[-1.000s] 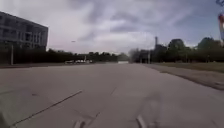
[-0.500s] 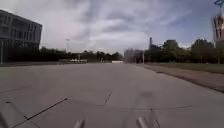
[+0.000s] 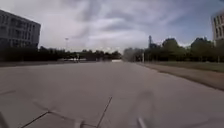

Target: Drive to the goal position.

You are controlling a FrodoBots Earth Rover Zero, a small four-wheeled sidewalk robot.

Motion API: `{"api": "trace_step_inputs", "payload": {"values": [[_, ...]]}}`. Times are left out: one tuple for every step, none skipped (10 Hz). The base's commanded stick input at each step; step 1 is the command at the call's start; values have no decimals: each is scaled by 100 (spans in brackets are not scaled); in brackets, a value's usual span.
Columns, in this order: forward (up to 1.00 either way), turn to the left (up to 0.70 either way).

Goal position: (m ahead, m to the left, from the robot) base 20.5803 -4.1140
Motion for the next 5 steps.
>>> {"api": "trace_step_inputs", "payload": {"values": [[100,-27],[100,-27],[100,-27],[100,-27],[100,-27]]}}
